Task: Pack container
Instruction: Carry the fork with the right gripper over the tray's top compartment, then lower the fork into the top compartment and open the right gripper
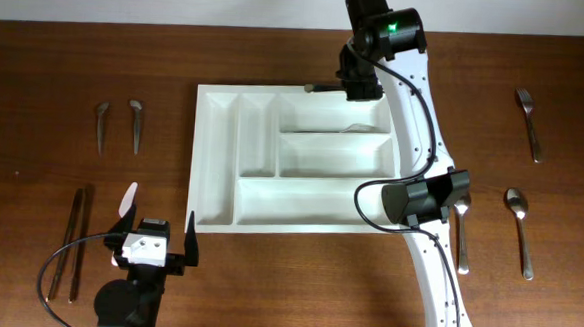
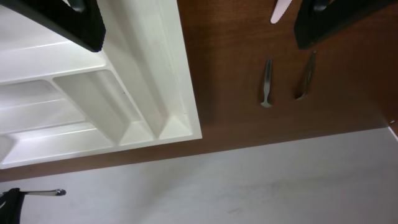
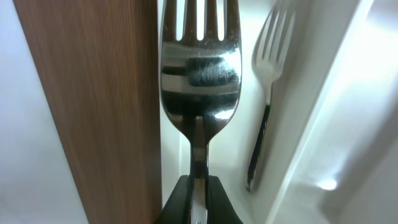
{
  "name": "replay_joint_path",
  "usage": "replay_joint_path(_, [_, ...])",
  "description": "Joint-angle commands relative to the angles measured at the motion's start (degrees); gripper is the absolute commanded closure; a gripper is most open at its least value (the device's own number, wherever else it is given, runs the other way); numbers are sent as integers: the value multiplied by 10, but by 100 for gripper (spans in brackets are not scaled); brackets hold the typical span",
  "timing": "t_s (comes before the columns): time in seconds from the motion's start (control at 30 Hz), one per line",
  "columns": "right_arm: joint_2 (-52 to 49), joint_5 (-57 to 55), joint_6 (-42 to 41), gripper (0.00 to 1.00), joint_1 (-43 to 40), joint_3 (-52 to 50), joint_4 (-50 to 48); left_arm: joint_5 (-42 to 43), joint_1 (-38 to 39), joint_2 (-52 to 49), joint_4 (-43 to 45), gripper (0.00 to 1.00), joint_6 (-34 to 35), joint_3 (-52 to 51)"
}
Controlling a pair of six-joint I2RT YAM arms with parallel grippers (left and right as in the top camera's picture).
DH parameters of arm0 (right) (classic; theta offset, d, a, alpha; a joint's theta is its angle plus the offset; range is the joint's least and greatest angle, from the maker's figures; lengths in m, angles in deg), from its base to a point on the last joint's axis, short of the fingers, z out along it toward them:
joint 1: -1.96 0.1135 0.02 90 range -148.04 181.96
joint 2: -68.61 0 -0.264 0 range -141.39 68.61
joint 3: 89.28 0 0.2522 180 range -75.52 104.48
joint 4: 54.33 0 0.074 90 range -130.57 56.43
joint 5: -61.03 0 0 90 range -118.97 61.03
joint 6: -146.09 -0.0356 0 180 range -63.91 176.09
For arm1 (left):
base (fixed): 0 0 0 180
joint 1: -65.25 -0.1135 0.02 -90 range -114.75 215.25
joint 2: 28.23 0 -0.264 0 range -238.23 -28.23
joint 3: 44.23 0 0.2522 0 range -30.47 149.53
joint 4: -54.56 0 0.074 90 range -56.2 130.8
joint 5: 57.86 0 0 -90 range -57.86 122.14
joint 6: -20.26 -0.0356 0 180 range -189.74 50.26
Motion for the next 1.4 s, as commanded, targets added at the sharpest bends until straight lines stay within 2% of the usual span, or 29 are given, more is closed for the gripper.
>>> replay_joint_path(0.0, [3, -53, -35, 96, -2, -21, 1, 2, -3, 4, 2, 1, -9, -4])
replay_joint_path(0.57, [3, -40, -32, 95, 23, -121, -4, 2, -3, 4, 2, 1, -9, -4])
replay_joint_path(0.93, [3, -42, 58, 91, 25, -131, -43, 2, -3, 4, 2, 1, -9, -4])
replay_joint_path(1.37, [3, -41, 56, 90, 37, -131, -42, 2, -3, 4, 2, 1, -9, -4])
